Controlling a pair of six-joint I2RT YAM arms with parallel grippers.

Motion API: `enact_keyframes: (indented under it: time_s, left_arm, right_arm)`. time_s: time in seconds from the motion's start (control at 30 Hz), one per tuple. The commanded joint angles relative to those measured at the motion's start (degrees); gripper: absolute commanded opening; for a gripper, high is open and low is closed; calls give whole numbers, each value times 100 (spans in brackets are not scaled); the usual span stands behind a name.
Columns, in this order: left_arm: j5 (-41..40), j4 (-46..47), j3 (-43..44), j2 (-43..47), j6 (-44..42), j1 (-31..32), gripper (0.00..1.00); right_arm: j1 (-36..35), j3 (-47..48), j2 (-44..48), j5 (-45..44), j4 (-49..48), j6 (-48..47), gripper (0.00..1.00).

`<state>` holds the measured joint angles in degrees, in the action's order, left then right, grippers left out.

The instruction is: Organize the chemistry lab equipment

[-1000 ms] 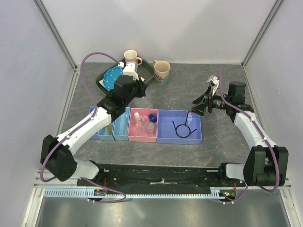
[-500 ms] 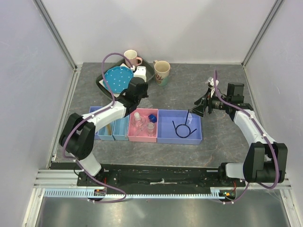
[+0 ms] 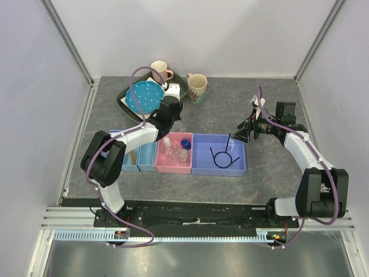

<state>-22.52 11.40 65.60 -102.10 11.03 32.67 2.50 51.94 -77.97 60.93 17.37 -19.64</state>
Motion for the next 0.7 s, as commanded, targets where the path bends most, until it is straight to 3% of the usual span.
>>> enact_keyframes:
  time_s: [0.0, 0.67]
  left_arm:
    - [-261, 425, 286, -152, -153, -58, 2]
    - [-68, 398, 559, -574, 93, -234, 2]
  right_arm:
    - [40, 264, -69, 77, -14, -233, 80]
    - [40, 343, -245, 165, 171, -400, 80]
